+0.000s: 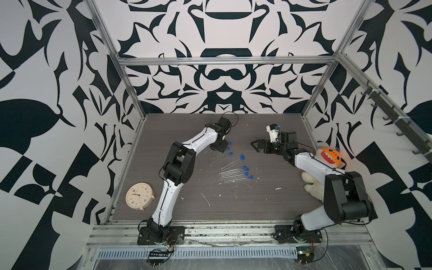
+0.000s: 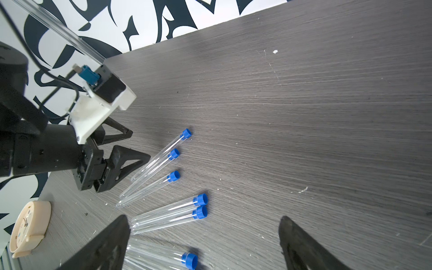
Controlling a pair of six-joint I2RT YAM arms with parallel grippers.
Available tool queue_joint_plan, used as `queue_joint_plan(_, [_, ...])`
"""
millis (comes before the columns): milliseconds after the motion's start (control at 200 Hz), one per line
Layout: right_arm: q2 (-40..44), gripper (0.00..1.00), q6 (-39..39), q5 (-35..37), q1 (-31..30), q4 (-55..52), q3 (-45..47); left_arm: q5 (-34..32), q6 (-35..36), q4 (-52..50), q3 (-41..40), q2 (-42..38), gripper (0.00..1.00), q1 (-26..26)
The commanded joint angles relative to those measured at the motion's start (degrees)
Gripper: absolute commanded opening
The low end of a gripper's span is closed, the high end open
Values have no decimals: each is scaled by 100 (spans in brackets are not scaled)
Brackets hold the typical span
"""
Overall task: Remove stoppers from test tubes
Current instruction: Pick up the test tube at the center of the board.
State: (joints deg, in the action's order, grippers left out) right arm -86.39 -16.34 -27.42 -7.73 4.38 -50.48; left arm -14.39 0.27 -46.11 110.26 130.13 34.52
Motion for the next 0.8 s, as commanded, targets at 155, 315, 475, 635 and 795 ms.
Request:
queue_joint_plan(155, [252, 99, 126, 35, -12, 210, 68, -29, 62, -82, 81, 223, 72, 80])
queue_joint_plan(315, [270, 99, 140, 46, -7, 210, 82, -19, 61, -10, 77, 250, 72, 129])
queue_joint_plan(475, [293, 99, 153, 79, -10, 222, 94, -23, 96, 89, 72, 283, 72, 169])
queue_joint_plan(635, [324, 99, 164, 105, -10, 227, 105, -37, 157, 111, 46, 323, 68, 219])
queue_joint_plan(795, [340, 99, 157, 114, -10, 227, 102, -34, 200, 120, 21, 346, 64, 239])
